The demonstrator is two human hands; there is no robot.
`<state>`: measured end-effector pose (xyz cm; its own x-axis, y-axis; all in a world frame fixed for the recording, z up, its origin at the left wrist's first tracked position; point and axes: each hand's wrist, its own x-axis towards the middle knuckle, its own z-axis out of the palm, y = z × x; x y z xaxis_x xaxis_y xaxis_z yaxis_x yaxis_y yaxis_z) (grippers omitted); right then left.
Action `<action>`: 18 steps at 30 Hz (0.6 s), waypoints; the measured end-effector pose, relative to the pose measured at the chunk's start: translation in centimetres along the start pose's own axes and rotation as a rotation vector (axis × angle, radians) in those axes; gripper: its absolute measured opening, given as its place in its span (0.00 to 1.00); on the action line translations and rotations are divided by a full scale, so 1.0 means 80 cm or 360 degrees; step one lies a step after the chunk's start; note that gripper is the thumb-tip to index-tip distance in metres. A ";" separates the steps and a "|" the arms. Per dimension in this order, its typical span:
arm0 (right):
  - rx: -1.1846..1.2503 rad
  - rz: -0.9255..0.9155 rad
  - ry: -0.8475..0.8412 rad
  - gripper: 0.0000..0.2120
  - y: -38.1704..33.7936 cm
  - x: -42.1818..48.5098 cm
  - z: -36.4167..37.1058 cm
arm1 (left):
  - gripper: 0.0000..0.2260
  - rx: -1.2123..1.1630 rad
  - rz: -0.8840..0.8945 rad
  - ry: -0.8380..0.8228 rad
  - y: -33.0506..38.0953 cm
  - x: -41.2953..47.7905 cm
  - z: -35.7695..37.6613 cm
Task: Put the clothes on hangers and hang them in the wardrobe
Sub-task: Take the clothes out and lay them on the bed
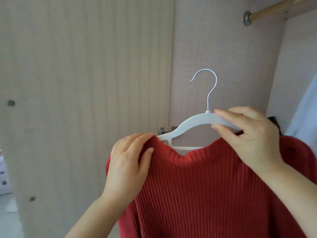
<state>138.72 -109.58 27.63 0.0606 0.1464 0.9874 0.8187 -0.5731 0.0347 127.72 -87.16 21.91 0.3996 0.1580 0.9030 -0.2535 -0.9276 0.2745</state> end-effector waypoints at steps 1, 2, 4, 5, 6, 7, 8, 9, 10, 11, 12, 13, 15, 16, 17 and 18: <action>0.0054 0.0012 -0.0016 0.13 -0.020 -0.008 0.011 | 0.16 0.0041 -0.0046 -0.0002 -0.010 -0.012 -0.018; 0.0110 0.0020 -0.0035 0.13 -0.040 -0.015 0.021 | 0.16 0.0083 -0.0096 -0.0005 -0.021 -0.025 -0.037; 0.0210 0.0034 -0.0074 0.13 -0.083 -0.031 0.044 | 0.15 0.0167 -0.0189 0.0004 -0.041 -0.052 -0.075; 0.0257 0.0043 -0.0095 0.14 -0.105 -0.038 0.055 | 0.15 0.0206 -0.0237 0.0011 -0.050 -0.066 -0.095; 0.0311 0.0047 -0.0119 0.14 -0.127 -0.046 0.067 | 0.16 0.0242 -0.0291 0.0019 -0.059 -0.079 -0.115; 0.0372 0.0043 -0.0149 0.14 -0.149 -0.053 0.078 | 0.16 0.0276 -0.0349 0.0029 -0.068 -0.092 -0.135; 0.0435 0.0029 -0.0178 0.14 -0.172 -0.059 0.088 | 0.16 0.0317 -0.0405 0.0043 -0.076 -0.105 -0.156; 0.0494 0.0006 -0.0199 0.14 -0.194 -0.065 0.098 | 0.16 0.0363 -0.0454 0.0060 -0.084 -0.118 -0.177; 0.0555 -0.0023 -0.0212 0.14 -0.216 -0.070 0.108 | 0.15 0.0412 -0.0499 0.0076 -0.092 -0.132 -0.199; 0.0624 -0.0054 -0.0221 0.13 -0.239 -0.075 0.118 | 0.14 0.0467 -0.0542 0.0092 -0.098 -0.145 -0.221; 0.0696 -0.0077 -0.0232 0.13 -0.263 -0.079 0.128 | 0.12 0.0520 -0.0589 0.0109 -0.104 -0.159 -0.242; 0.0764 -0.0091 -0.0247 0.13 -0.286 -0.084 0.138 | 0.11 0.0573 -0.0639 0.0126 -0.109 -0.172 -0.262; 0.0902 -0.0109 -0.0281 0.14 -0.336 -0.093 0.154 | 0.11 0.0679 -0.0735 0.0178 -0.117 -0.198 -0.302; 0.0975 -0.0120 -0.0294 0.14 -0.360 -0.098 0.162 | 0.10 0.0732 -0.0779 0.0213 -0.120 -0.210 -0.321; 0.1054 -0.0137 -0.0302 0.14 -0.384 -0.101 0.169 | 0.10 0.0787 -0.0825 0.0256 -0.122 -0.221 -0.339; 0.1141 -0.0158 -0.0310 0.15 -0.408 -0.104 0.175 | 0.10 0.0839 -0.0872 0.0305 -0.124 -0.232 -0.357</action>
<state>119.51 -80.82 16.08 0.0124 0.3481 0.9374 0.9929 0.1063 -0.0526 97.69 -71.25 11.89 0.1757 0.6508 0.7386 0.4069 -0.7312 0.5475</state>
